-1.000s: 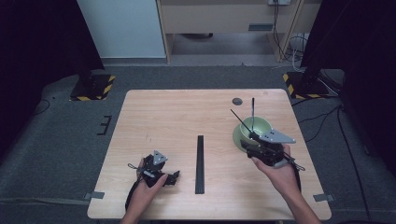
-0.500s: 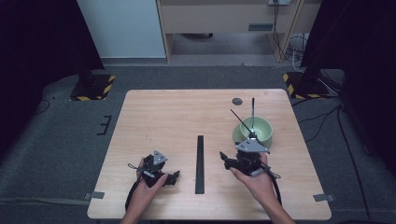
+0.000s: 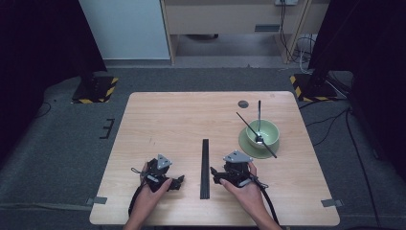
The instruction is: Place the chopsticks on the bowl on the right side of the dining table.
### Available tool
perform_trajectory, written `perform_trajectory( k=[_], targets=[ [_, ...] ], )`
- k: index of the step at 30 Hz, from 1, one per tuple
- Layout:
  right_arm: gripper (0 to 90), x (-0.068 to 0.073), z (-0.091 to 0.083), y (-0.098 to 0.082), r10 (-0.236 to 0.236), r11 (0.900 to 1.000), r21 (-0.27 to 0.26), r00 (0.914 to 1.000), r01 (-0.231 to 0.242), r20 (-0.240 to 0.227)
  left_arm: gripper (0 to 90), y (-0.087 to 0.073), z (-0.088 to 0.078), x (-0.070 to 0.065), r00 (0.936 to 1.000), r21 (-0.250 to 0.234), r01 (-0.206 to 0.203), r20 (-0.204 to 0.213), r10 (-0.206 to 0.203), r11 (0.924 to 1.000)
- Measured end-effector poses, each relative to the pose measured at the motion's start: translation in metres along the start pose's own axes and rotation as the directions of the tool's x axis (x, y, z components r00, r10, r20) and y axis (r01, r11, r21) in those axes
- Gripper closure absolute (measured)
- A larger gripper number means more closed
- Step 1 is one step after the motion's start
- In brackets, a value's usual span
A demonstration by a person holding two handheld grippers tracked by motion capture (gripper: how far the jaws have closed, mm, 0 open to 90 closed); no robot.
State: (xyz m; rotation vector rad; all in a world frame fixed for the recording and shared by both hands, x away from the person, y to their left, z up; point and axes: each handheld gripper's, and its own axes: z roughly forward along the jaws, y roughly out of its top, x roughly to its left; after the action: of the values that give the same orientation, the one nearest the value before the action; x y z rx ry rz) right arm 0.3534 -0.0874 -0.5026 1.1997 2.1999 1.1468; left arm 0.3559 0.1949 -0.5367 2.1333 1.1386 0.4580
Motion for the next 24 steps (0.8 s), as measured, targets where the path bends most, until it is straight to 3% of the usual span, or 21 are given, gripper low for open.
perform_trajectory(
  k=[10,17,24],
  targets=[
    [8.8,0.007,0.006,-0.009,-0.005,0.999,0.038,0.9998,0.004,0.019,0.0,0.0,0.0,0.0,1.0,0.0,0.0,0.0,0.0,1.0],
    [8.4,0.01,0.01,-0.01,-0.018,0.999,0.045,0.9991,0.017,0.038,0.0,0.0,0.0,-0.001,1.0,-0.001,0.0,-0.005,0.0,1.0],
    [10.4,0.015,0.015,-0.013,0.003,0.998,0.058,0.9978,-0.007,0.066,0.0,0.0,0.0,-0.001,1.0,-0.001,0.0,-0.004,0.0,1.0]
  ],
)
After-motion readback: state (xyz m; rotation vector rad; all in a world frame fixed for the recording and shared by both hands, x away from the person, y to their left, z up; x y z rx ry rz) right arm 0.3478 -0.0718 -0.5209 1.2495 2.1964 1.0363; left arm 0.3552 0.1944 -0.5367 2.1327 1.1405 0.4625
